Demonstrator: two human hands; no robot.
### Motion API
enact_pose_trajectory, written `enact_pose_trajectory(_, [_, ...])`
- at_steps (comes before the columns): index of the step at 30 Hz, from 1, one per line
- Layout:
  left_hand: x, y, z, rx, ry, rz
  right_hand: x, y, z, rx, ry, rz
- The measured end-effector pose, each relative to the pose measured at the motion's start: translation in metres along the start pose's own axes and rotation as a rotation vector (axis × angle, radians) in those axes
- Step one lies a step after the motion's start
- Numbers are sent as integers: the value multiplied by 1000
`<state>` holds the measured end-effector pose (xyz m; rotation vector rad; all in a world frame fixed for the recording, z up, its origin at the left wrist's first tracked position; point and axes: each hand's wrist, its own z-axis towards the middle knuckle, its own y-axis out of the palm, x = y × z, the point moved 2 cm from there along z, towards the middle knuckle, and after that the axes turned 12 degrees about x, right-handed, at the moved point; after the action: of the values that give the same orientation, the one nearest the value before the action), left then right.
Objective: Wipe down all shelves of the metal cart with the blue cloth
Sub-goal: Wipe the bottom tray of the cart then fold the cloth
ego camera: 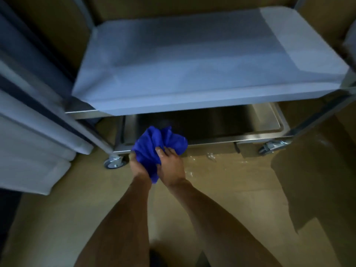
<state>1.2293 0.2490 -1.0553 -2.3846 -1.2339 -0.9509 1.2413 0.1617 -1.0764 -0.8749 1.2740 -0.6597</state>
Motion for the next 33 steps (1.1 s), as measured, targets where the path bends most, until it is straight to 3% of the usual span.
enact_pose_trajectory(2, [17, -16, -14, -172, -32, 100, -15, -6, -11, -84, 53, 51])
enact_pose_trajectory(4, [25, -29, -23, -122, 20, 344, -23, -24, -21, -133, 175, 153])
enact_pose_trajectory(6, [29, -37, -35, -63, 71, 435, -25, -47, -33, -145, 343, 290])
enact_pose_trajectory(11, [29, -36, -88, -200, 24, 528, -25, -126, -68, 133, 744, 431])
enact_pose_trajectory(14, [37, -37, -148, -290, 19, 450, -6, -156, -83, 102, 923, 482])
enact_pose_trajectory(18, [39, -47, -208, -451, 25, 351, -13, -200, -113, -33, 1097, 1179])
enact_pose_trajectory(21, [35, -54, -239, -480, 29, 346, -18, -235, -139, -40, 1140, 1303])
enact_pose_trajectory(27, [31, -55, -280, -362, 131, 603, -24, -279, -177, 33, 1088, 1051])
enact_pose_trajectory(33, [36, -80, -312, -251, 278, 678, -61, -299, -189, 89, 763, 940])
